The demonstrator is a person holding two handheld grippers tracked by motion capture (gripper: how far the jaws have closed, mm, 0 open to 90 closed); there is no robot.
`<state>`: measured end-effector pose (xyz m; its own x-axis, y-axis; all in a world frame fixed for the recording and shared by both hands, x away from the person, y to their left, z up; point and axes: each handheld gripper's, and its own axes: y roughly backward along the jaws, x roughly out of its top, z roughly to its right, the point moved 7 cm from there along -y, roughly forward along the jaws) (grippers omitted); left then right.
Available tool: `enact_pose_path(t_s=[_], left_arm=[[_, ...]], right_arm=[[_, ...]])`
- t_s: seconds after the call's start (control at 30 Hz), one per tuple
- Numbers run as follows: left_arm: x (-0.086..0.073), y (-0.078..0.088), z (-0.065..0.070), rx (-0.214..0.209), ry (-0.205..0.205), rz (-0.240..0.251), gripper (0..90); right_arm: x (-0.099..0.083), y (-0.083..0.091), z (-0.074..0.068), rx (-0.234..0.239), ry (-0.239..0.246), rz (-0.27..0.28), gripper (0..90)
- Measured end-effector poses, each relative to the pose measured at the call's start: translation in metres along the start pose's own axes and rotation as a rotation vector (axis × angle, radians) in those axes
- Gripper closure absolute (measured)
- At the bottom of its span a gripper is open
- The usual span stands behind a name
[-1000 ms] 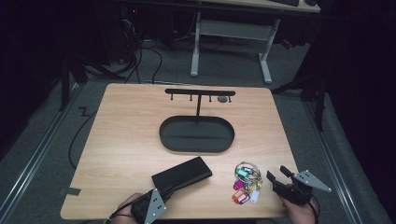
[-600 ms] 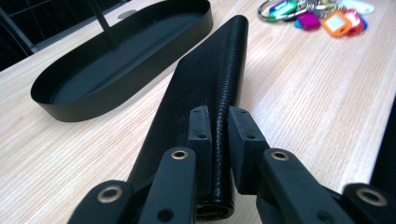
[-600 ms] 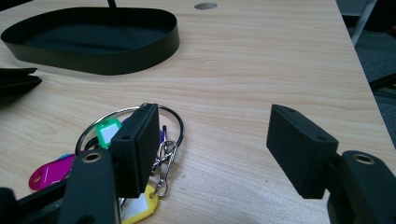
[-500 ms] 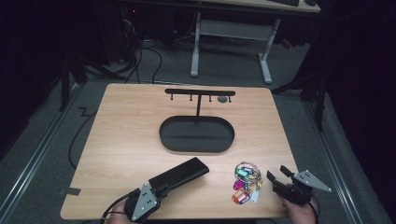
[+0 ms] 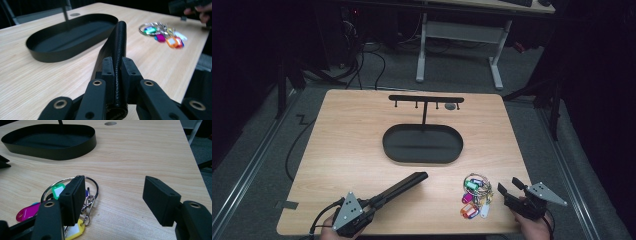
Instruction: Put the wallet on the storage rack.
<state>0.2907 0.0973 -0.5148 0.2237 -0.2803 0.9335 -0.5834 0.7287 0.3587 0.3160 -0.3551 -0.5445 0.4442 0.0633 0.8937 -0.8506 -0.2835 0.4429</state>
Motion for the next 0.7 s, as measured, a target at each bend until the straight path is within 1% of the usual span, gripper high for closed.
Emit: enact_pose_path(t_s=[0.1, 0.33, 0.5, 0.7], left_arm=[[0.001, 0.005, -0.011, 0.016, 0.045, 0.025, 81.8], [0.000, 0.011, -0.027, 0.053, 0.075, 0.045, 81.6], [-0.002, 0.014, -0.038, 0.070, 0.100, 0.054, 81.2], [-0.004, 0.016, -0.046, 0.081, 0.121, 0.058, 80.7]], right_arm=[[0.000, 0.000, 0.000, 0.000, 0.000, -0.001, 35.0], [-0.001, -0.001, 0.000, 0.000, 0.003, -0.005, 35.0], [-0.001, -0.002, 0.000, 0.002, 0.008, -0.008, 35.1], [-0.002, -0.003, -0.001, 0.004, 0.003, -0.015, 35.0]])
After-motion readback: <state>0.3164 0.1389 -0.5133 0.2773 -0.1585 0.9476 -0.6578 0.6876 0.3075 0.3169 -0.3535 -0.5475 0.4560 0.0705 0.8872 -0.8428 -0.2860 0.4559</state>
